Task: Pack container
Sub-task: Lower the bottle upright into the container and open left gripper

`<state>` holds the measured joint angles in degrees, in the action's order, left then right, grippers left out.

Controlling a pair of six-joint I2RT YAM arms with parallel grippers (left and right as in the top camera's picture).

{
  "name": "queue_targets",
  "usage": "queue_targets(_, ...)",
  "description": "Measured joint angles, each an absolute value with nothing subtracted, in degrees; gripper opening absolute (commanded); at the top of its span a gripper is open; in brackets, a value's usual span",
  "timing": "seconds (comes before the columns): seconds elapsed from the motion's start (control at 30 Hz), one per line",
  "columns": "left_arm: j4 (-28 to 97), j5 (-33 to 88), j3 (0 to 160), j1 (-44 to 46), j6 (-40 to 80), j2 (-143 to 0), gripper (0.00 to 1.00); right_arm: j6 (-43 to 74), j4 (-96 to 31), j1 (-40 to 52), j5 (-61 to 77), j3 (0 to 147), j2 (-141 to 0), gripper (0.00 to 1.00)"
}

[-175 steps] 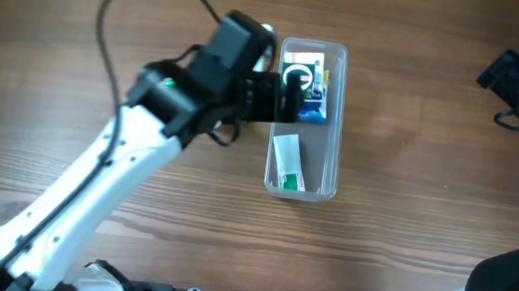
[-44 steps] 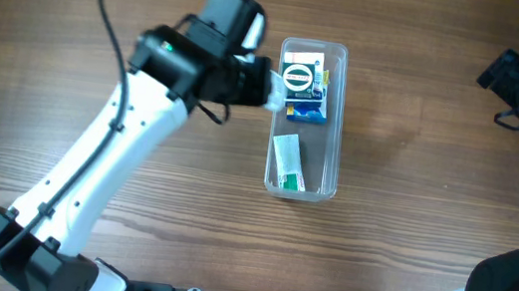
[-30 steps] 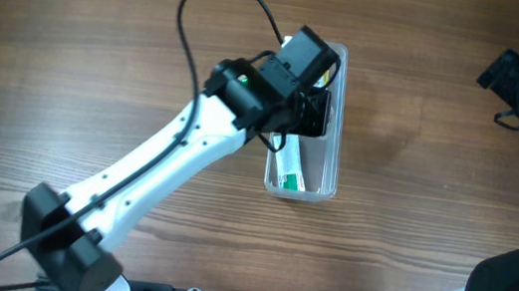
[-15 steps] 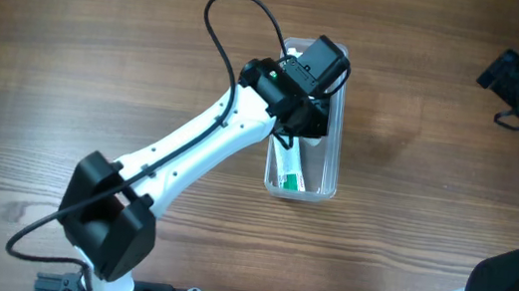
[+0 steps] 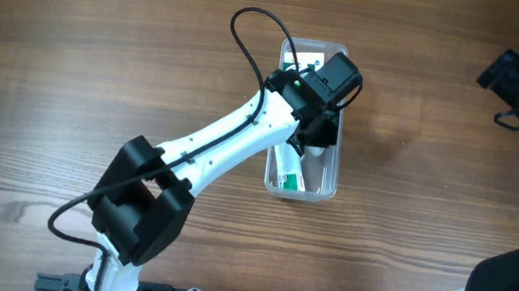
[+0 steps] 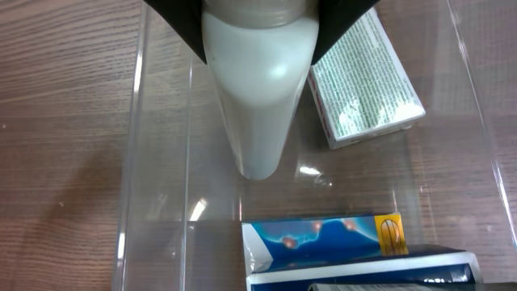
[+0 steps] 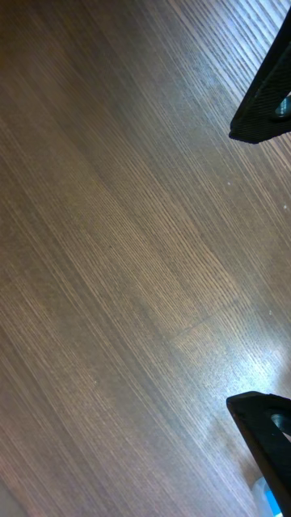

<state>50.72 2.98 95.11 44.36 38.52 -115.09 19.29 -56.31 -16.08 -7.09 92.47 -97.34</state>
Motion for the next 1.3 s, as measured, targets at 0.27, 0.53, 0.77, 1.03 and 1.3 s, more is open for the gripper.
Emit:
queue_targets(0.27, 50.1, 2.6, 95.1, 44.4, 38.5, -116.8, 0.34, 19.3, -56.3, -16.1, -7.1, 92.5, -97.3, 1.00)
queue_targets(0.53, 49.8, 2.4, 95.1, 44.4, 38.5, -117.3, 0.38, 19.3, -56.3, -16.1, -7.1, 92.5, -97.3, 1.00)
queue_targets(0.77, 48.9, 2.4, 95.1, 44.4, 38.7, -117.3, 0.39, 19.3, -56.3, -16.1, -7.1, 92.5, -97.3, 1.00)
queue_targets(1.03, 48.8, 2.4, 95.1, 44.4, 38.9, -117.3, 0.45, 19.3, -56.3, -16.1, -7.1, 92.5, -97.3, 1.00)
queue_targets(1.3, 48.7, 2.4, 95.1, 44.4, 38.9, -117.3, 0.49, 19.3, -56.3, -16.1, -7.1, 92.5, -97.3, 1.00)
